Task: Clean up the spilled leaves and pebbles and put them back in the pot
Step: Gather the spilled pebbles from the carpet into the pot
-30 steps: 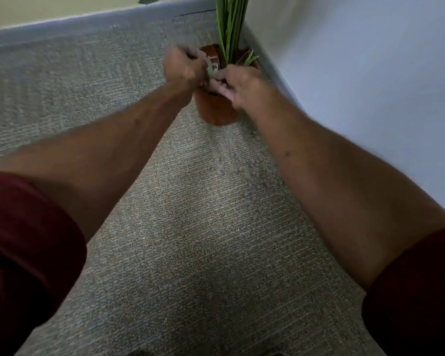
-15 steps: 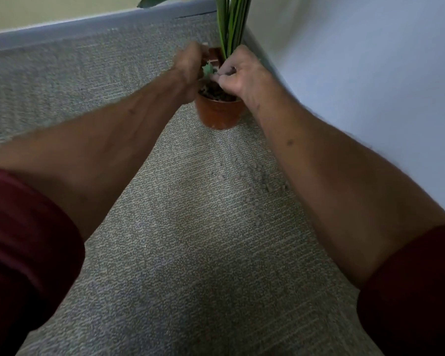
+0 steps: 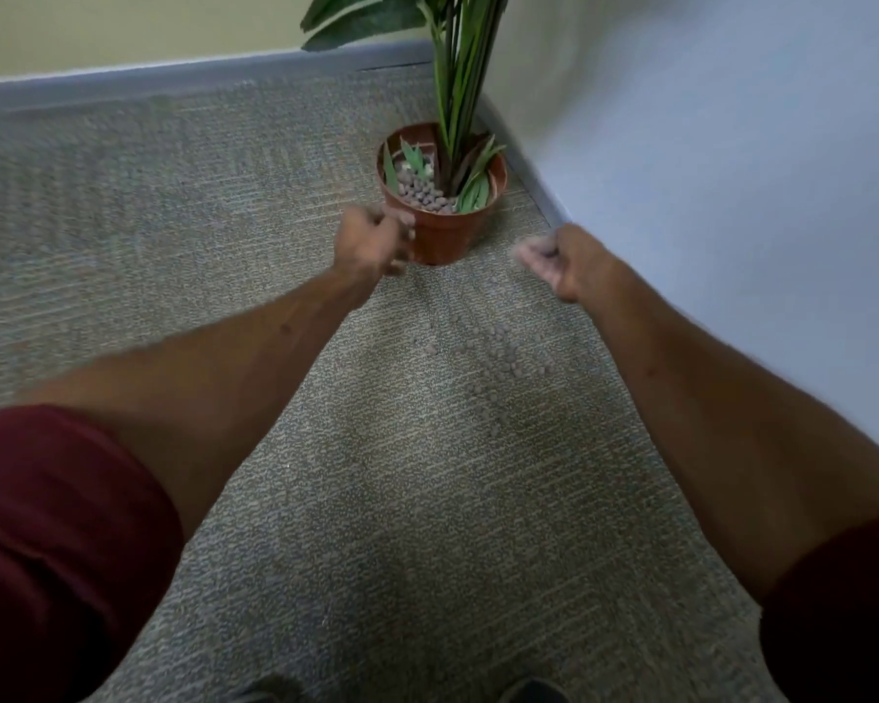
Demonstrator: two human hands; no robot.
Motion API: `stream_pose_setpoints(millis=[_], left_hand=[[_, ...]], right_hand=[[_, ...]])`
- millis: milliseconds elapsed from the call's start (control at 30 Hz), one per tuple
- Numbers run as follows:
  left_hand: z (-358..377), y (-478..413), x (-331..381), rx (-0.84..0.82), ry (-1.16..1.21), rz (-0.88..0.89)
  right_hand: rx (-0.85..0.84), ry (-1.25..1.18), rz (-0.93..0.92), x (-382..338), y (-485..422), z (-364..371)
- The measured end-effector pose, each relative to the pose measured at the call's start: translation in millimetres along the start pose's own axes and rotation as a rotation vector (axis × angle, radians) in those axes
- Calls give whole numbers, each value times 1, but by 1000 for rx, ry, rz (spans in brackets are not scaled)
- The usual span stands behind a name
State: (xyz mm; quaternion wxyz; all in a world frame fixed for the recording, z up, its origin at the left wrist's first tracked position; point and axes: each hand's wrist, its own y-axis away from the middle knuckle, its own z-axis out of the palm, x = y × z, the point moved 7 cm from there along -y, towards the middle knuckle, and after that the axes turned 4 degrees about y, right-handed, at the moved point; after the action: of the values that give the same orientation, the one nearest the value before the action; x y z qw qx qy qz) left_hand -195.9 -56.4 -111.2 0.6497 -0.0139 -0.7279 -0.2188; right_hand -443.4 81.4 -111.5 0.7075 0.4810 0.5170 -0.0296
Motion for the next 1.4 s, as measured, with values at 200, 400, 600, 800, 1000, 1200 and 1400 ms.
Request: stream_pose_setpoints(millis=[200, 400, 600, 800, 1000, 1200, 1400], left_hand=[[22, 15, -65, -93, -796, 57], [24, 20, -108, -66, -1306, 346], [55, 28, -121, -195, -1259, 554], [85, 30, -115, -231, -1159, 583], [106, 48, -116, -463, -1090, 661], [87, 59, -103, -241, -926, 701], [87, 36, -112, -292, -1060, 437]], right_hand=[[135, 703, -122, 62, -37, -20], [202, 1036, -447, 57, -61, 13], [266, 1134, -598, 56, -83, 34], [229, 1438, -758, 64, -72, 34], [167, 1669, -962, 109, -27, 22], [68, 1525, -1080, 109, 8, 4], [368, 1433, -636, 100, -3, -65]])
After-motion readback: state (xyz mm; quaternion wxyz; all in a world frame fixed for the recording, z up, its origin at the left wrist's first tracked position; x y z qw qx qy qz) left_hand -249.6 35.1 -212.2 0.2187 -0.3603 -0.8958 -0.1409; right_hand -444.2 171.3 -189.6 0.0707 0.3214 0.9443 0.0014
